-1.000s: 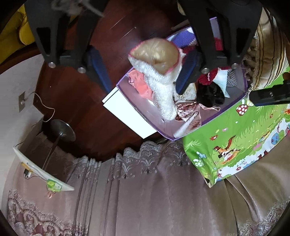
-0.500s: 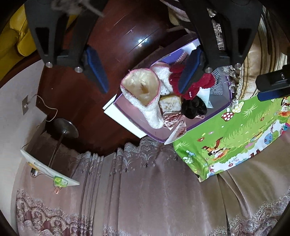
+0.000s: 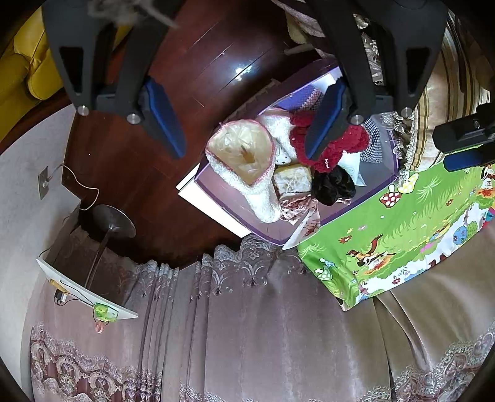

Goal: Organize soft objects

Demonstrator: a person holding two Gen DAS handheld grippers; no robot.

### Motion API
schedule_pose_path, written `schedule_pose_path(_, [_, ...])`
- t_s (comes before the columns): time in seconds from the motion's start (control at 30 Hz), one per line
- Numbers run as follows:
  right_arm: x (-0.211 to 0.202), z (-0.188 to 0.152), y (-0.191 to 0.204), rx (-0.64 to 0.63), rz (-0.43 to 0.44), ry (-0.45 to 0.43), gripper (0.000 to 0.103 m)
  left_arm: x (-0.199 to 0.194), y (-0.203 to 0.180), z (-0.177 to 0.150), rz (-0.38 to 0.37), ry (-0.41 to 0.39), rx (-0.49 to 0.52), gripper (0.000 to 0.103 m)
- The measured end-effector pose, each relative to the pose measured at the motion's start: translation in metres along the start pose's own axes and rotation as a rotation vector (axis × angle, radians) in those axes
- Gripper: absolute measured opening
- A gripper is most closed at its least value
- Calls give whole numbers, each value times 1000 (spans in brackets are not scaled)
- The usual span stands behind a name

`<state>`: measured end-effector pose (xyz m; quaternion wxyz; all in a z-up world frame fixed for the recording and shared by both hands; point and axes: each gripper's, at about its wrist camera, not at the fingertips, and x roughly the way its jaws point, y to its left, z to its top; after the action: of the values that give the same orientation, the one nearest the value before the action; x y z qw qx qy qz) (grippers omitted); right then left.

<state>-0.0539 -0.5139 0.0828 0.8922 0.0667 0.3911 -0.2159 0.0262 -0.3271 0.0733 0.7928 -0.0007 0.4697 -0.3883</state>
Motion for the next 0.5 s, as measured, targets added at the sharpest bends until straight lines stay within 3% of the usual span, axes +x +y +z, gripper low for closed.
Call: schedule_pose_path(0.5, [1, 0, -1, -2, 5, 3, 82, 6, 1, -1, 25, 27, -3, 103])
